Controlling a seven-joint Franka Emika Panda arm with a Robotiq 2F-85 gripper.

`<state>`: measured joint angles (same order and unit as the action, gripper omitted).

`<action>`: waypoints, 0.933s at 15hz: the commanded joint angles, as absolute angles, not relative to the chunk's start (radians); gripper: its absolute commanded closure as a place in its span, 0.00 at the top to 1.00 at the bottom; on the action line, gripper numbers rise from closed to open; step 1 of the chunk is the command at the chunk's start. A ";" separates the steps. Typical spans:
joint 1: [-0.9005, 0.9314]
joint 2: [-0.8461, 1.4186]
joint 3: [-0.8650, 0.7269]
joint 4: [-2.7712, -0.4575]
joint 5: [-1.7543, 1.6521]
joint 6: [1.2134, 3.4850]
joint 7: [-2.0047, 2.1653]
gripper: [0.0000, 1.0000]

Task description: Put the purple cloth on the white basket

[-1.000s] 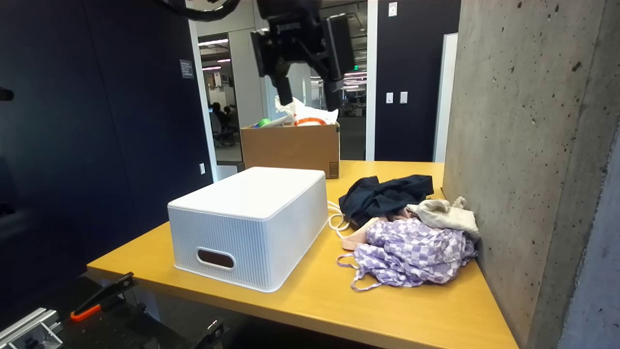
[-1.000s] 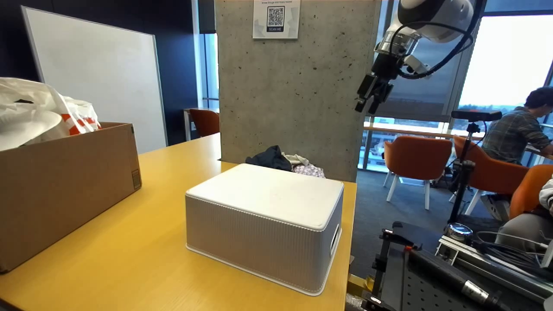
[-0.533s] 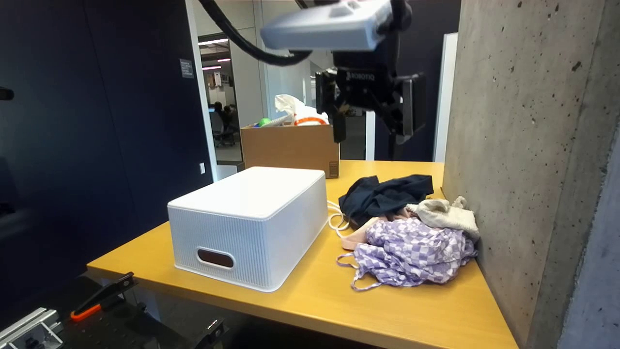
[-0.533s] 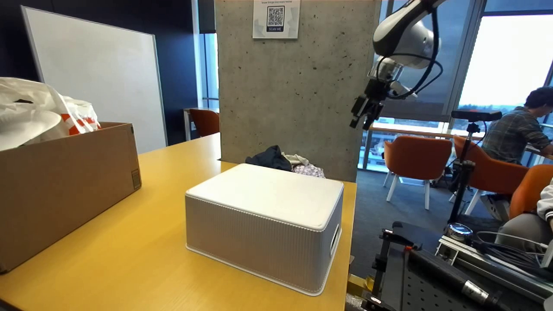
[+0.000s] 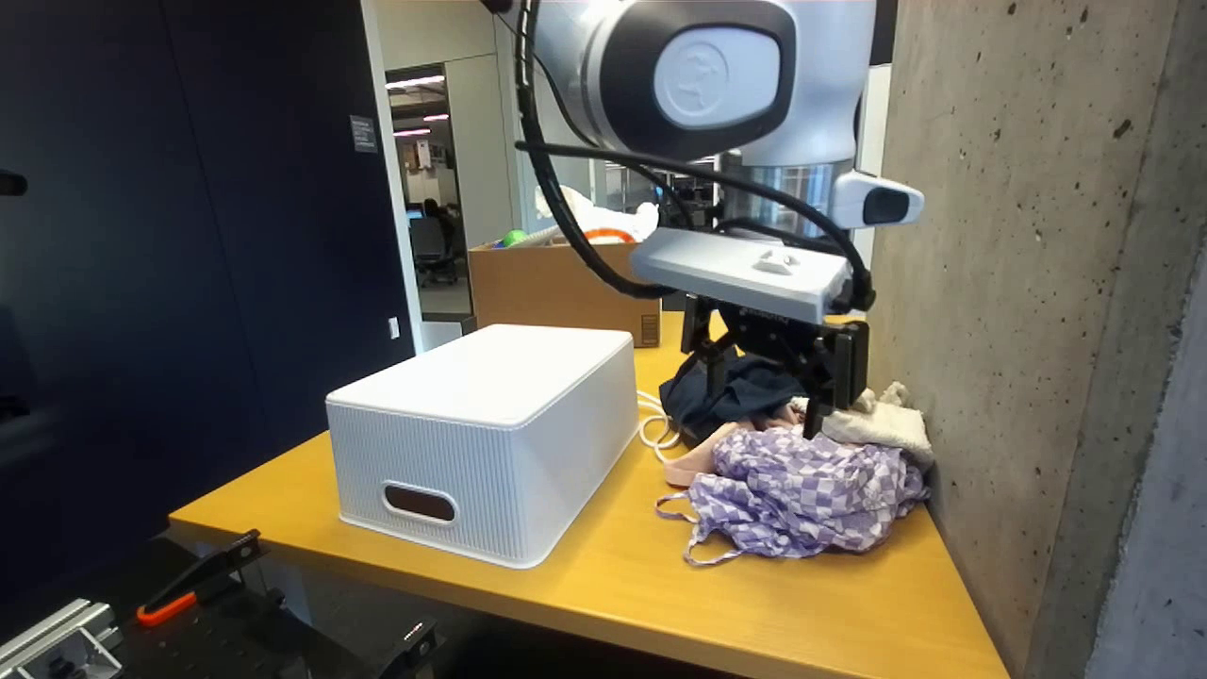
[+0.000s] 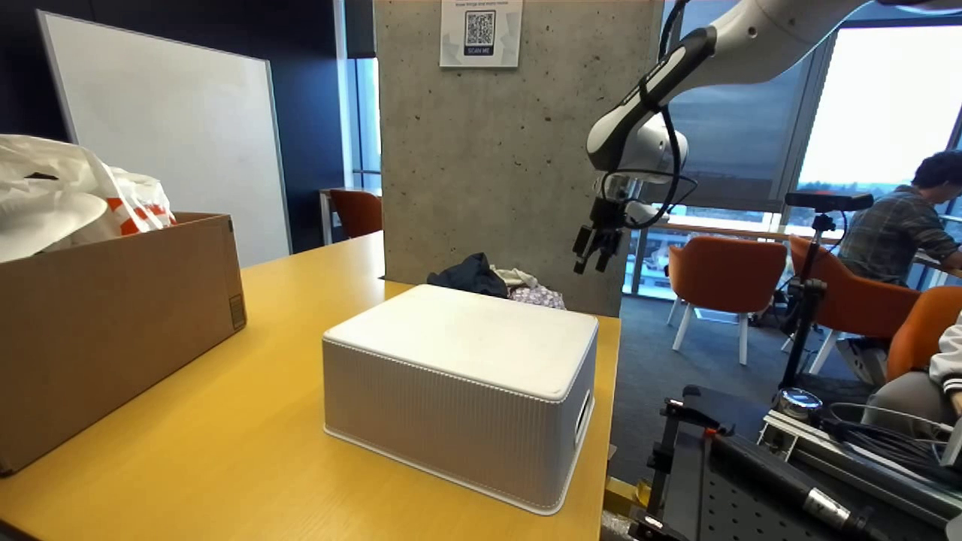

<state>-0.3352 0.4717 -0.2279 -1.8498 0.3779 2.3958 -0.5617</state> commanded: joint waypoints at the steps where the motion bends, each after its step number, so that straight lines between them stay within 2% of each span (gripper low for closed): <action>1: -0.431 0.591 -0.139 -1.703 0.367 2.403 -0.604 1.00; 12: -0.495 0.853 -0.073 -1.426 0.246 2.376 -0.592 1.00; 14: -0.496 0.828 -0.068 -1.475 0.240 2.397 -0.580 1.00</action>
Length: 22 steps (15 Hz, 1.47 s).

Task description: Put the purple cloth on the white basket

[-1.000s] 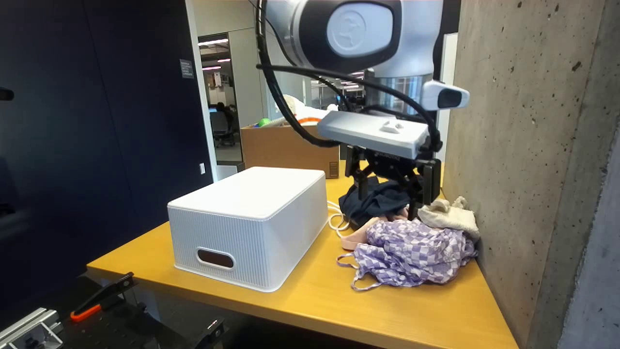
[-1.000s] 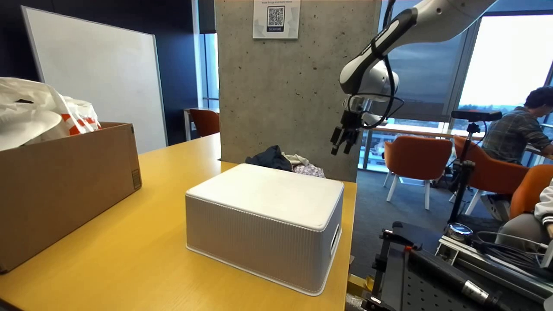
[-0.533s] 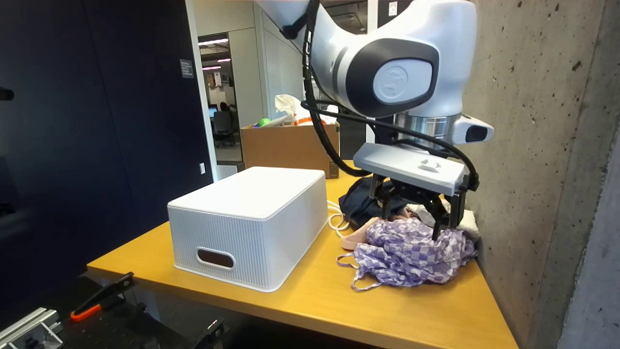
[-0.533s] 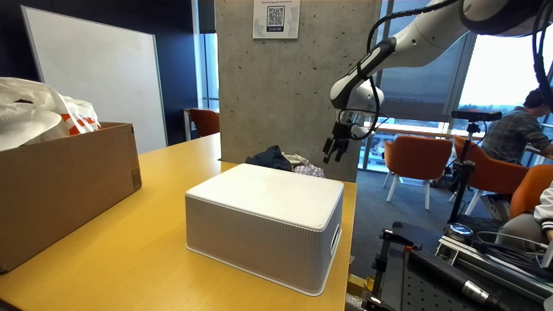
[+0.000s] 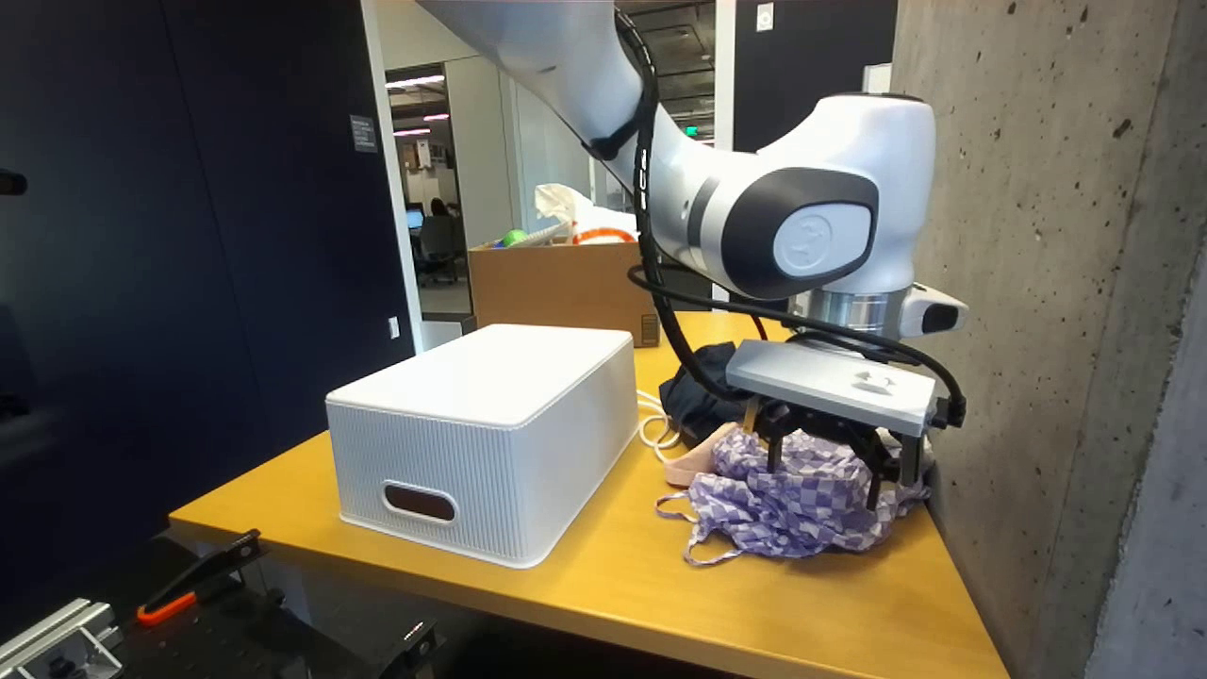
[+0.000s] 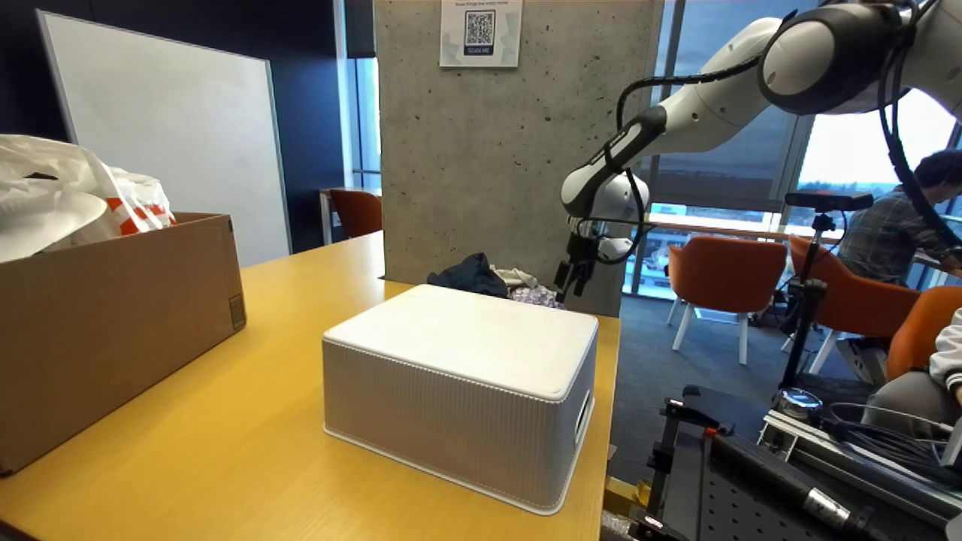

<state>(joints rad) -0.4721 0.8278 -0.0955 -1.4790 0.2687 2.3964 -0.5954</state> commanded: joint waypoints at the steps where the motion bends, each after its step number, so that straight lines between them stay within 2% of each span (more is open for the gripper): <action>1: -0.496 0.838 -0.066 -1.466 0.233 2.397 -0.576 1.00; 11: -0.512 0.875 0.044 -1.505 0.262 2.539 -0.609 1.00; 12: -0.507 0.872 0.045 -1.518 0.256 2.537 -0.601 0.75; 14: -0.507 0.854 0.049 -1.554 0.254 2.539 -0.599 0.66; 15: -0.512 0.841 0.054 -1.572 0.259 2.540 -0.602 0.56; 22: -0.477 0.795 0.028 -1.608 0.240 2.560 -0.545 0.05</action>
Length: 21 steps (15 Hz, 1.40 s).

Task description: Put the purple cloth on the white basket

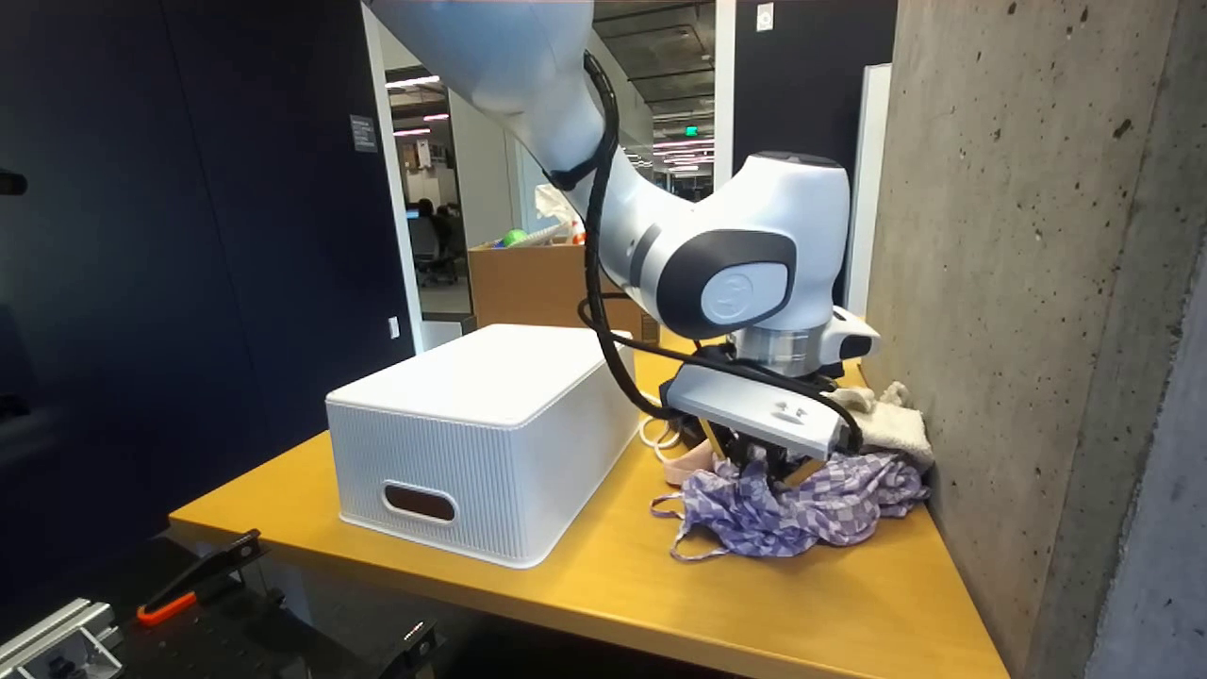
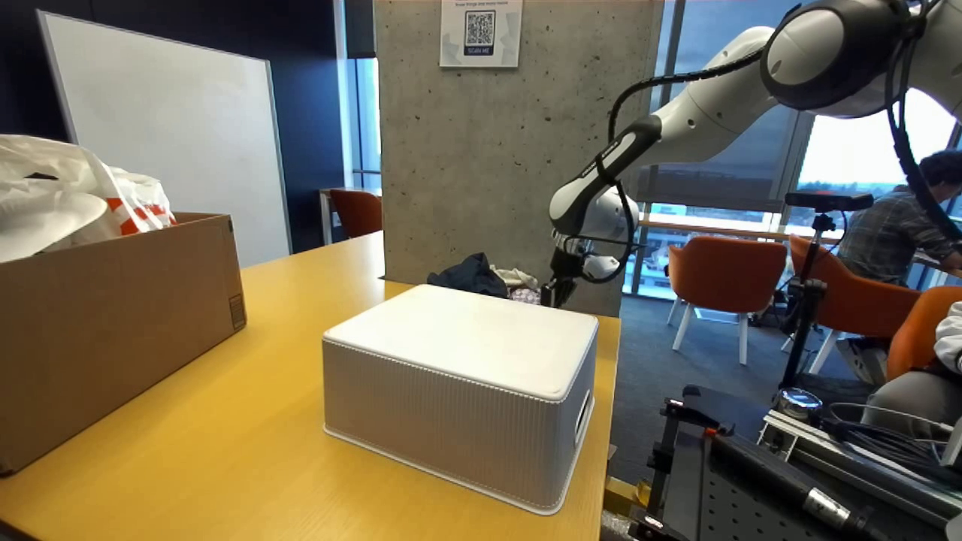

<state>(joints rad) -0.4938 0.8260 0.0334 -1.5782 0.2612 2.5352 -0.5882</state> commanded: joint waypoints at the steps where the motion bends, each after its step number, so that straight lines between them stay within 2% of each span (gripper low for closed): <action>1: -0.467 0.801 0.024 -1.594 0.235 2.564 -0.530 0.00; 7: -0.364 0.718 0.036 -1.617 0.201 2.608 -0.403 0.02; 13: -0.263 0.471 0.052 -1.753 0.198 2.691 -0.352 0.02; 21: -0.187 0.082 -0.028 -1.969 0.119 2.647 -0.237 0.02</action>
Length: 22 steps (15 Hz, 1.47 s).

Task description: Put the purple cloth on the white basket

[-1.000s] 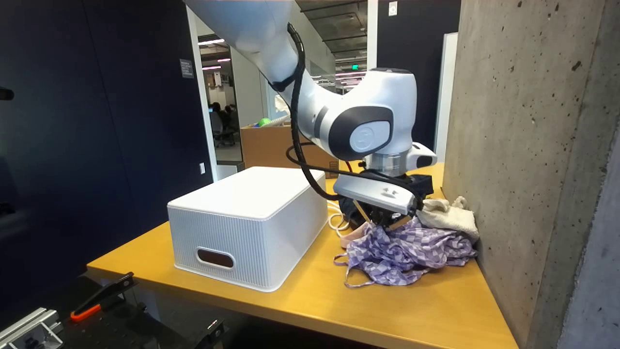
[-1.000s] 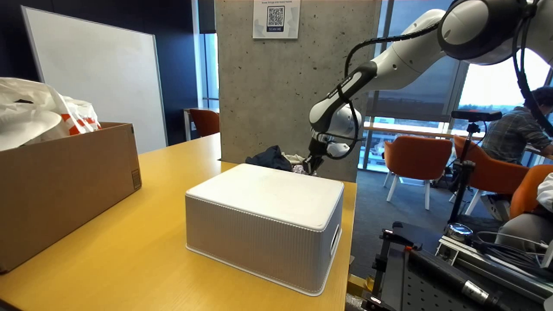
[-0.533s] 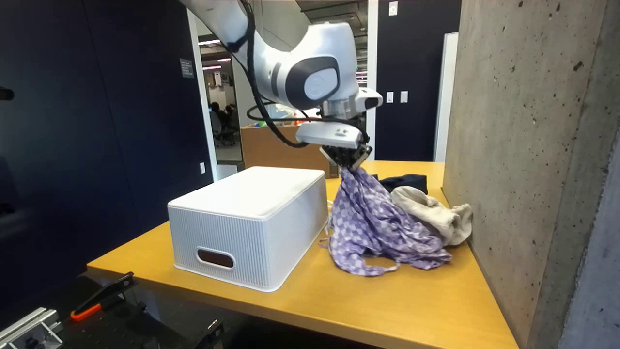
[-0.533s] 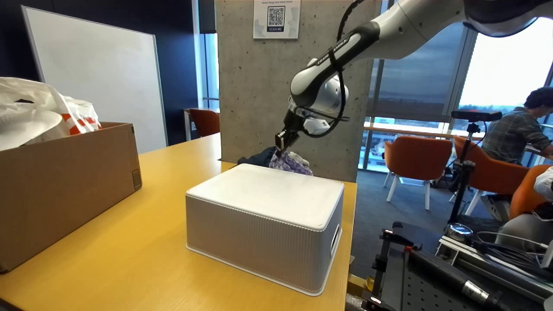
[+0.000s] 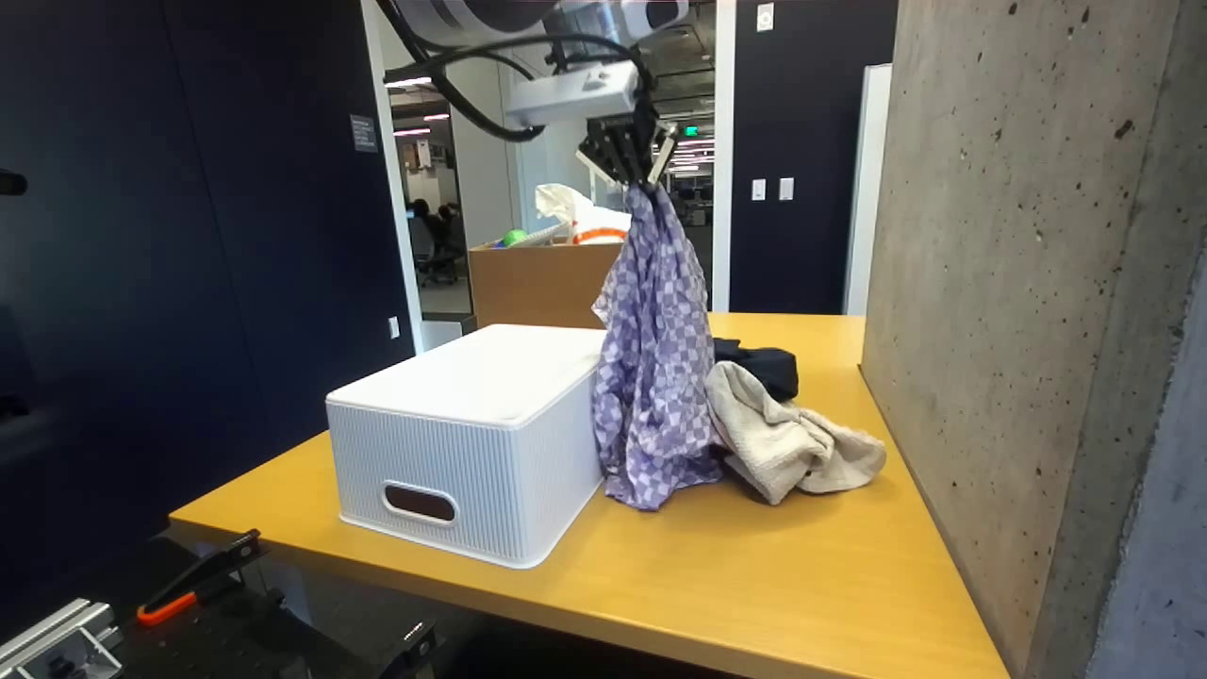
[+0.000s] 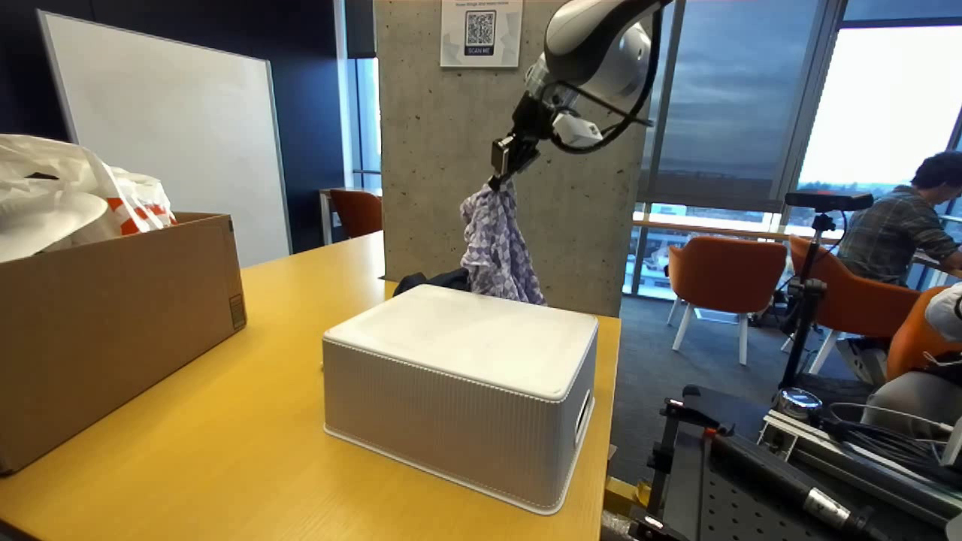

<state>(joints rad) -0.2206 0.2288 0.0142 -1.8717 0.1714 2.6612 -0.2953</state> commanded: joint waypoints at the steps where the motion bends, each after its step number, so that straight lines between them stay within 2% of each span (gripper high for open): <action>1: -0.182 0.062 -0.037 -1.968 0.106 2.632 -0.226 0.02; 7: -0.129 0.114 -0.050 -1.930 -0.036 2.605 -0.115 0.02; 16: 0.124 0.144 0.035 -1.899 -0.290 2.572 0.178 0.02; 22: 0.207 0.150 0.083 -1.889 -0.319 2.530 0.242 0.02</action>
<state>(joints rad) 0.1921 0.1519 0.0681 -1.9058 -0.2979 2.5682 0.2181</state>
